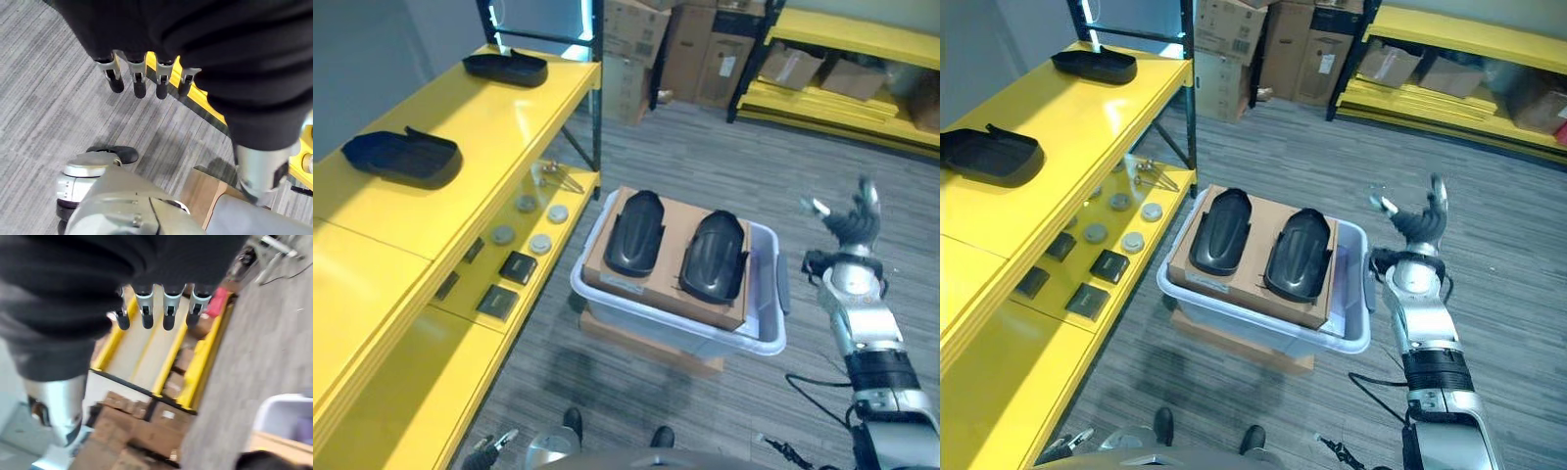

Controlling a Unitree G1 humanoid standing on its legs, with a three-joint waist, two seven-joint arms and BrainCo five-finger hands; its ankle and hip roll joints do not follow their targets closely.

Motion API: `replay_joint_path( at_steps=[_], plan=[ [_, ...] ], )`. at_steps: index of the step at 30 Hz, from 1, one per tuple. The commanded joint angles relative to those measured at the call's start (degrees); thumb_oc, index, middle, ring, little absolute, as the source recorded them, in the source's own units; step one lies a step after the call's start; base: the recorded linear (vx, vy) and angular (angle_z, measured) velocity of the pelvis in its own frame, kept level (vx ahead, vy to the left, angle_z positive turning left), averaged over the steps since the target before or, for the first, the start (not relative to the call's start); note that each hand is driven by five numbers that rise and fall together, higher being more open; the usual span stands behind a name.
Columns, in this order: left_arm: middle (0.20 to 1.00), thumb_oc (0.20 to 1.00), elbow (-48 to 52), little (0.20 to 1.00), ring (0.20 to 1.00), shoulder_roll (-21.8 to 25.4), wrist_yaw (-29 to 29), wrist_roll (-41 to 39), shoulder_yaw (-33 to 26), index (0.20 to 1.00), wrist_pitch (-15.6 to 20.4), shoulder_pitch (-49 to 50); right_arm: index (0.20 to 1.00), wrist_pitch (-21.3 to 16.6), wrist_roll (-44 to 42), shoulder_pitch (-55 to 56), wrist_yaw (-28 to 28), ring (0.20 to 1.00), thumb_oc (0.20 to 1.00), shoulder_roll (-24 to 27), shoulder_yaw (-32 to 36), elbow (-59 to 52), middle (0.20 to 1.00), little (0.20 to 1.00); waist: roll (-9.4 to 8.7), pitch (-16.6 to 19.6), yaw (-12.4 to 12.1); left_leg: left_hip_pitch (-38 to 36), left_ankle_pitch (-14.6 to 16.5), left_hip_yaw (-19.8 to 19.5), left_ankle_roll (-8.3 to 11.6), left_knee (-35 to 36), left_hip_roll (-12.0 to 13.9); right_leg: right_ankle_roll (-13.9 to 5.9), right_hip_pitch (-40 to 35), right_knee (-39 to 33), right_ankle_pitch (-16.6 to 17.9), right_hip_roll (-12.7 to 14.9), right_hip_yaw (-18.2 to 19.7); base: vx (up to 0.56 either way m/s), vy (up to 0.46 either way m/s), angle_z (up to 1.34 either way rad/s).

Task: Move parts from the plastic box to the shelf.

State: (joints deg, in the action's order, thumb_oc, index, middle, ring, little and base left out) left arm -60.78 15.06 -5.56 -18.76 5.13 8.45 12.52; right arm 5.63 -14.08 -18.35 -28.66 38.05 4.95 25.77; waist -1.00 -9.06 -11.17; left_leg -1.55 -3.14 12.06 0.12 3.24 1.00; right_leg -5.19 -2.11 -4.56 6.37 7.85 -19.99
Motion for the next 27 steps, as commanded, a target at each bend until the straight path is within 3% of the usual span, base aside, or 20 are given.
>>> replay_joint_path(
  at_steps=[1, 4, 9, 17, 27],
  plan=[
    [1.0, 1.0, -1.1, 1.0, 1.0, 2.48, -2.02, -2.81, 4.76, 1.0, 1.96, -3.44, 1.0, -5.41, 1.13, -6.3, -3.89, 1.0, 1.0, 7.34, -0.83, 4.61, 1.0, 1.0, 2.1, -0.41, -2.35, 6.76, 5.14, -7.12, 0.94, -4.64, 2.37, -4.75, 6.13, 7.71, -5.39, 5.25, -1.9, -0.19, 0.051, 0.24],
    [1.0, 1.0, -0.89, 1.0, 1.0, 4.25, -3.96, -9.36, 8.71, 1.0, 2.54, -9.24, 1.0, -11.28, -4.9, -14.84, -6.0, 1.0, 1.0, 10.78, -4.47, 19.29, 1.0, 1.0, 3.75, -5.11, -3.36, 14.49, 4.37, -9.84, 0.77, -7.53, 1.2, -4.99, 12.29, 9.53, -4.62, 6.64, -2.23, -0.36, 0.029, 0.24],
    [1.0, 1.0, 0.07, 1.0, 1.0, 4.49, -4.57, -11.69, 11.38, 1.0, 3.71, -10.47, 1.0, -14.16, -8.94, -20.48, -5.88, 1.0, 1.0, 12.18, -9.14, 29.07, 1.0, 1.0, 5.52, -8.5, -4.7, 18.65, 4.63, -12.0, 1.09, -9.47, 0.31, -5.24, 15.83, 11.22, -5.18, 7.41, -1.65, -0.1, 0.035, 0.12],
    [1.0, 1.0, 2.94, 1.0, 1.0, 5.5, -6.72, -14.75, 12.66, 1.0, 4.41, -9.65, 1.0, -12.62, -11.3, -25.9, -3.37, 1.0, 1.0, 12.54, -13.71, 33.41, 1.0, 1.0, 7.06, -10.71, -6.08, 20.8, 3.58, -12.5, 1.24, -8.62, -0.74, -5.52, 18.05, 11.51, -5.1, 8.41, -1.32, -0.02, 0.055, 0.08],
    [1.0, 1.0, 5.04, 1.0, 1.0, 5.17, -7.54, -16.05, 12.38, 1.0, 4.48, -8.33, 1.0, -9.19, -10.95, -24.19, -1.64, 1.0, 1.0, 11.21, -13.4, 33.74, 1.0, 1.0, 7.21, -11.33, -6.1, 20.48, 3.5, -12.05, 1.41, -7.74, -0.7, -5.65, 17.79, 10.78, -5.16, 8.24, -0.52, 0.0, 0.021, 0.01]
  ],
)
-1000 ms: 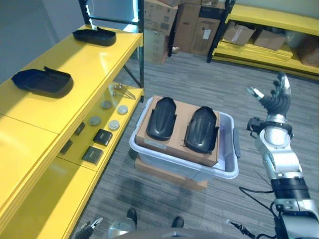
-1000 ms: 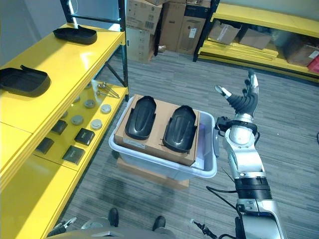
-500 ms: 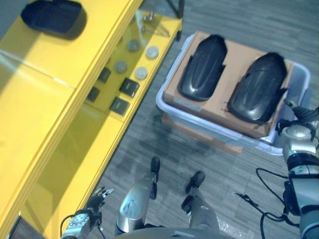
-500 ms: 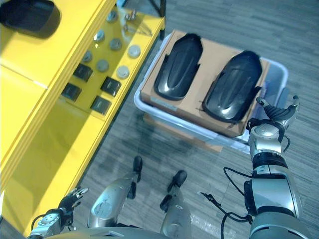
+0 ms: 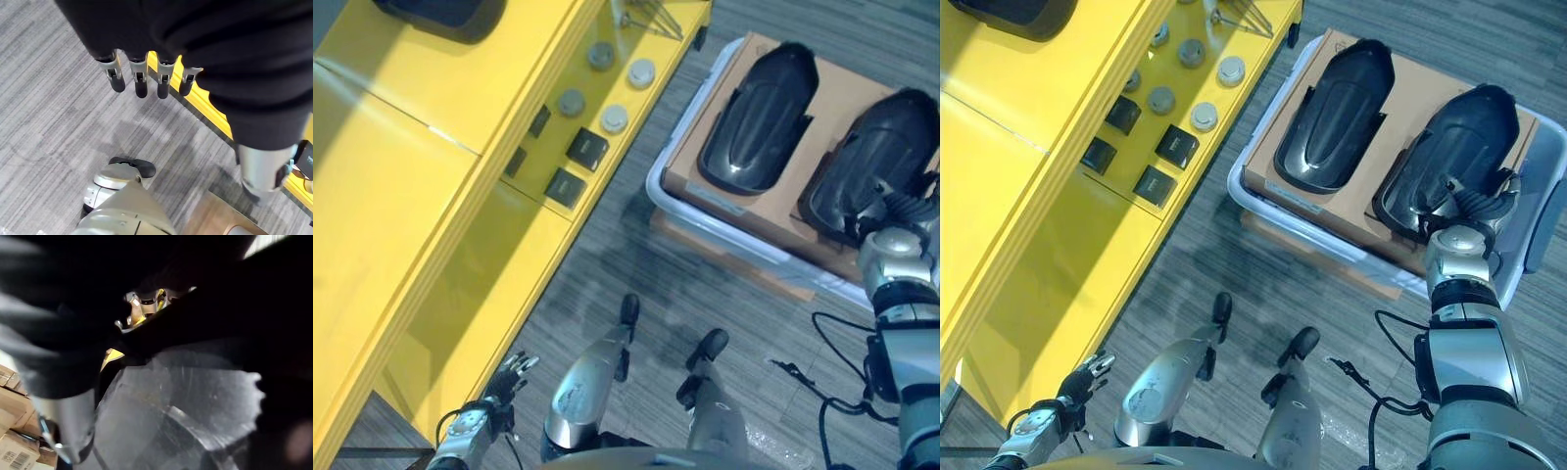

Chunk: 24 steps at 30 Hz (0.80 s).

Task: Move parts from the plastic box to the shelf.

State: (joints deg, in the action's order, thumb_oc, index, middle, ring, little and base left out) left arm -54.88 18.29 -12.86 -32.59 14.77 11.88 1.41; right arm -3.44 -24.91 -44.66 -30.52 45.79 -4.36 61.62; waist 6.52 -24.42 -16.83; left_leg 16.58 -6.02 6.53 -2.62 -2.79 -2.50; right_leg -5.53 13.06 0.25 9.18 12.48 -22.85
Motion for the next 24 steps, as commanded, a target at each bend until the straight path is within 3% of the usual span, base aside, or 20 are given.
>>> replay_joint_path(
  at_steps=[1, 22, 23, 24],
  plan=[
    [1.0, 1.0, -0.79, 1.0, 1.0, 1.95, -0.22, -2.14, 2.51, 1.0, 1.2, 2.88, 1.0, 0.52, 0.17, 3.23, 0.44, 1.0, 1.0, 2.88, -3.86, -1.69, 1.0, 1.0, -0.41, 3.89, -0.42, 2.32, 6.41, -6.44, 4.14, -1.73, 2.86, -5.34, 2.47, 5.9, -8.0, 3.46, 2.41, 0.0, 0.0, 0.0],
    [1.0, 1.0, 0.33, 1.0, 1.0, 2.72, 0.02, -3.21, 2.38, 1.0, 1.16, 0.87, 1.0, -0.19, 0.0, 8.94, 3.42, 1.0, 1.0, -1.19, -3.75, 2.8, 1.0, 1.0, -1.52, 1.77, -0.17, 3.65, 6.47, -6.36, 4.18, -2.83, 3.38, -5.15, 2.27, 4.73, -7.26, 2.25, 2.92, -0.01, -0.01, 0.0],
    [1.0, 1.0, 0.35, 1.0, 1.0, 2.83, -0.03, -3.35, 2.35, 1.0, 1.15, 0.78, 0.642, 0.05, -0.25, 8.76, 3.48, 0.642, 0.642, -1.18, -3.83, 2.56, 0.642, 0.642, -1.54, 1.74, -0.16, 3.75, 6.47, -6.4, 4.17, -2.82, 3.37, -5.17, 2.4, 4.73, -7.25, 2.21, 2.99, 0.0, 0.0, 0.0],
    [1.0, 1.0, 0.39, 1.0, 1.0, 2.94, -0.15, -3.52, 2.35, 1.0, 1.22, 0.66, 0.526, 0.16, -0.96, 8.62, 3.75, 0.526, 0.526, -1.22, -3.87, 2.46, 0.526, 0.526, -1.57, 1.67, -0.16, 3.93, 6.43, -6.44, 4.18, -2.88, 3.34, -5.18, 2.54, 4.74, -7.23, 2.16, 3.11, 0.0, 0.0, 0.0]
  ],
)
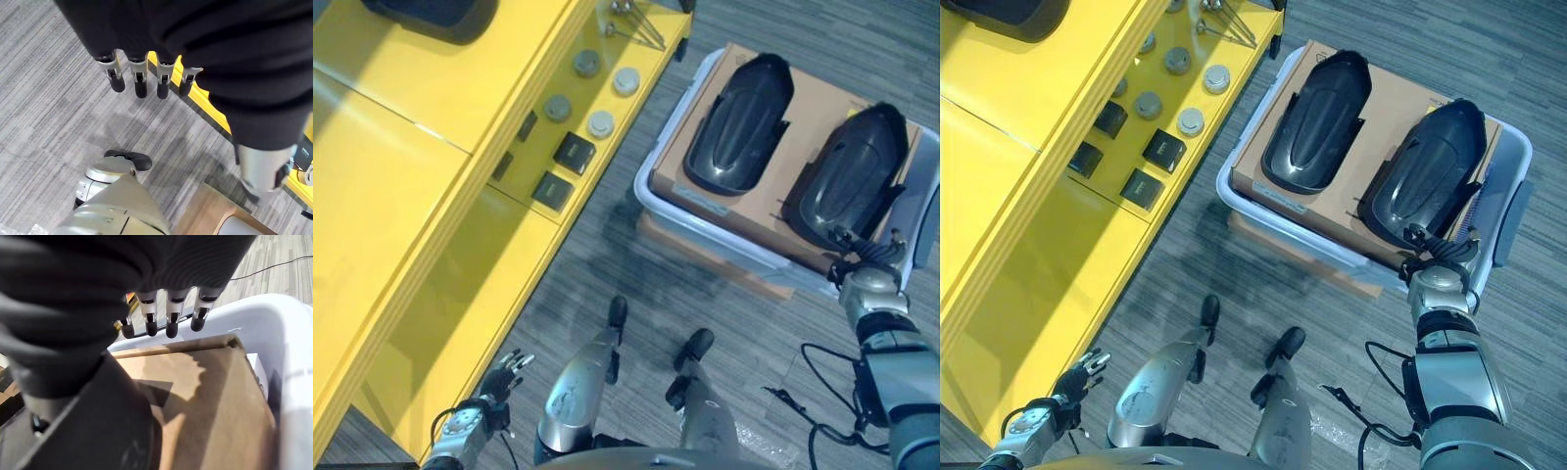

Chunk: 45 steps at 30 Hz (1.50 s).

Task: Move parts from the plastic box to the shelf.

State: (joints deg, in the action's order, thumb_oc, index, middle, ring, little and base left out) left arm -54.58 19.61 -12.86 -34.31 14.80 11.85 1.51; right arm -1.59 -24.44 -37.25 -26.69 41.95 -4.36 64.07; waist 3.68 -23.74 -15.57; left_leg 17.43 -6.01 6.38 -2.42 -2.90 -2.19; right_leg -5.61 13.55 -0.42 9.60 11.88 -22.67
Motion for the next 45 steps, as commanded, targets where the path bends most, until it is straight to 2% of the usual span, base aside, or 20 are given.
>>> replay_joint_path(
  at_steps=[1, 2, 7, 9, 10, 17, 18, 22, 23, 27, 30, 32, 34, 37, 40, 42, 45],
  plan=[
    [1.0, 1.0, 0.07, 1.0, 1.0, 1.66, -0.21, -1.89, 2.31, 1.0, 1.28, 0.51, 0.36, -1.64, -1.67, 1.13, -0.02, 0.36, 0.36, 2.62, -3.89, 0.01, 0.36, 0.36, 1.25, 0.95, -1.42, 3.16, 6.41, -6.3, 3.98, -2.8, 3.02, -5.09, 2.12, 5.43, -7.64, 2.74, 2.96, 0.0, 0.0, 0.0],
    [1.0, 1.0, 0.31, 1.0, 1.0, 1.75, -0.16, -1.97, 2.38, 1.0, 1.19, 0.42, 0.2, -1.77, -1.96, 1.02, -0.2, 0.2, 0.2, 2.43, -3.93, -0.02, 0.2, 0.2, 1.26, 0.81, -1.44, 3.34, 6.42, -6.37, 3.97, -2.92, 3.01, -5.1, 2.27, 5.5, -7.63, 2.74, 3.0, 0.0, 0.0, 0.0],
    [1.0, 1.0, 0.65, 1.0, 1.0, 1.78, -0.51, -2.82, 2.55, 1.0, 1.62, -0.12, 0.2, -1.54, -3.24, 0.49, 0.16, 0.2, 0.2, 1.86, -3.84, -0.19, 0.2, 0.2, 1.02, 0.5, -1.43, 3.92, 6.41, -6.5, 4.0, -3.2, 2.98, -5.04, 2.65, 5.42, -7.53, 2.56, 3.21, -0.02, 0.001, 0.0],
    [1.0, 1.0, 1.18, 1.0, 1.0, 1.85, -0.51, -2.79, 2.55, 1.0, 1.65, -0.19, 0.2, -1.64, -3.32, 0.6, 0.24, 0.2, 0.2, 1.72, -3.66, -0.36, 0.2, 0.2, 0.97, 0.4, -1.32, 4.78, 5.39, -6.36, 3.66, -3.29, 2.78, -4.6, 3.29, 5.27, -6.63, 2.72, 2.84, -0.04, 0.006, 0.0],
    [1.0, 1.0, 1.56, 1.0, 1.0, 1.93, -0.49, -3.21, 2.67, 1.0, 1.82, -0.28, 0.2, -1.92, -3.37, 0.72, 0.36, 0.2, 0.2, 1.4, -3.72, -0.17, 0.2, 0.2, 0.94, 0.3, -1.49, 4.12, 6.39, -6.46, 3.95, -3.19, 3.02, -5.06, 2.84, 5.45, -7.48, 2.47, 3.26, 0.0, 0.0, 0.0],
    [1.0, 1.0, 2.56, 1.0, 1.0, 2.24, -1.1, -4.19, 2.55, 1.0, 2.78, -0.33, 0.2, -1.81, -3.5, 0.87, -0.28, 0.2, 0.2, 0.74, -3.89, -0.57, 0.2, 0.2, 0.64, 0.58, -1.59, 3.6, 6.42, -6.44, 3.95, -2.86, 3.13, -5.01, 2.28, 5.22, -7.54, 2.24, 3.14, -0.01, -0.001, 0.0],
    [1.0, 1.0, 3.11, 1.0, 1.0, 2.12, -0.72, -4.15, 2.49, 1.0, 3.04, -0.3, 0.2, -2.43, -4.25, 1.23, -1.36, 0.2, 0.2, 0.25, -3.77, -0.88, 0.2, 0.2, 0.41, 0.9, -1.51, 3.92, 5.43, -6.22, 3.65, -2.71, 2.97, -4.51, 2.26, 4.72, -6.69, 2.27, 2.58, -0.07, -0.01, -0.01],
    [1.0, 1.0, 3.87, 1.0, 1.0, 1.8, -1.15, -4.95, 1.93, 1.0, 3.58, 0.06, 0.2, -5.37, -7.12, 2.82, -3.0, 0.2, 0.2, -0.9, -2.71, -2.54, 0.2, 0.2, -0.1, 1.93, -1.4, 2.38, 5.62, -6.06, 3.77, -2.09, 3.2, -4.45, 0.7, 4.02, -6.78, 1.95, 2.36, -0.02, -0.003, 0.0],
    [1.0, 1.0, 4.75, 1.0, 1.0, 1.65, -1.26, -4.92, 1.35, 1.0, 3.67, 0.44, 0.2, -7.02, -8.46, 4.17, -4.08, 0.2, 0.2, -1.95, -1.59, -5.0, 0.2, 0.2, -0.54, 2.78, -1.26, 1.11, 5.74, -5.82, 3.9, -1.67, 3.4, -4.39, -0.58, 3.55, -6.87, 1.73, 2.23, 0.03, -0.028, 0.0],
    [1.0, 1.0, 6.8, 1.0, 1.0, 1.42, -1.35, -5.29, -0.05, 1.0, 3.31, 1.25, 0.2, -9.01, -9.11, 7.56, -6.96, 0.2, 0.2, -3.88, 1.14, -12.06, 0.2, 0.2, -1.19, 4.78, -0.66, -1.96, 6.07, -5.02, 4.08, -0.54, 3.89, -4.35, -3.31, 2.55, -7.05, 1.35, 2.26, 0.04, -0.001, -0.01],
    [1.0, 1.0, 9.93, 1.0, 1.0, 1.24, -0.93, -5.28, -1.39, 1.0, 1.98, 2.29, 0.2, -9.93, -8.17, 11.18, -9.32, 0.2, 0.2, -5.38, 4.07, -19.06, 0.2, 0.2, -1.61, 6.79, -0.09, -5.07, 6.36, -4.34, 4.22, 0.67, 4.3, -4.37, -6.33, 1.21, -7.16, 0.94, 2.28, 0.08, 0.007, -0.06],
    [1.0, 1.0, 15.4, 1.0, 1.0, 1.3, 0.23, -2.78, -2.2, 1.0, 0.7, 2.96, 0.2, -9.31, -6.51, 15.7, -11.94, 0.2, 0.2, -7.74, 7.32, -30.37, 0.2, 0.2, -2.51, 9.76, 1.0, -9.13, 6.48, -2.96, 4.35, 2.26, 5.17, -4.33, -9.94, -0.23, -7.07, 0.3, 2.59, 0.12, -0.017, -0.1],
    [1.0, 1.0, 17.63, 1.0, 1.0, 1.32, 0.56, -3.57, -2.2, 1.0, -0.48, 2.98, 0.2, -9.86, -5.64, 16.86, -12.06, 0.2, 0.2, -8.38, 8.08, -32.58, 0.2, 0.2, -2.69, 10.73, 1.22, -10.21, 6.44, -2.54, 4.44, 2.72, 5.43, -4.39, -11.02, -0.66, -7.04, 0.24, 2.52, 0.06, -0.01, -0.17],
    [1.0, 1.0, 20.93, 1.0, 1.0, 0.73, -0.32, -4.84, -2.61, 1.0, -2.38, 2.37, 0.2, -8.65, -4.06, 18.79, -12.55, 0.2, 0.2, -9.7, 8.85, -38.52, 0.2, 0.2, -3.14, 13.48, 1.94, -12.7, 6.14, -2.0, 4.39, 4.0, 5.65, -4.45, -13.05, -1.66, -6.74, 0.0, 2.8, 0.08, -0.008, -0.12],
    [1.0, 1.0, 26.03, 1.0, 1.0, 0.08, -0.01, -5.66, -2.52, 1.0, -4.69, 1.0, 0.2, -7.12, -2.71, 20.24, -11.72, 0.2, 0.2, -11.09, 9.15, -42.8, 0.2, 0.2, -3.28, 15.68, 2.46, -15.13, 6.01, -1.63, 4.42, 5.04, 5.93, -4.51, -15.13, -2.67, -6.5, -0.14, 3.08, 0.08, -0.001, -0.05],
    [1.0, 1.0, 32.48, 1.0, 1.0, 0.14, 1.44, -7.82, -2.64, 1.0, -8.12, -0.98, 0.2, -5.55, -0.86, 21.05, -10.25, 0.2, 0.2, -12.23, 8.27, -46.45, 0.2, 0.2, -3.24, 17.02, 3.23, -16.94, 6.05, -0.96, 4.39, 5.66, 6.19, -4.51, -16.59, -3.6, -6.36, -0.34, 3.5, 0.04, 0.001, -0.12],
    [1.0, 1.0, 36.52, 1.0, 1.0, 0.36, 2.82, -9.02, -2.6, 1.0, -10.9, -3.57, 0.2, -4.37, 0.71, 21.08, -8.42, 0.2, 0.2, -13.1, 6.74, -48.56, 0.2, 0.2, -3.26, 17.92, 3.98, -17.93, 6.08, -0.42, 4.38, 5.94, 6.35, -4.52, -17.33, -4.21, -6.26, -0.46, 3.9, 0.01, -0.005, -0.14]
  ],
)
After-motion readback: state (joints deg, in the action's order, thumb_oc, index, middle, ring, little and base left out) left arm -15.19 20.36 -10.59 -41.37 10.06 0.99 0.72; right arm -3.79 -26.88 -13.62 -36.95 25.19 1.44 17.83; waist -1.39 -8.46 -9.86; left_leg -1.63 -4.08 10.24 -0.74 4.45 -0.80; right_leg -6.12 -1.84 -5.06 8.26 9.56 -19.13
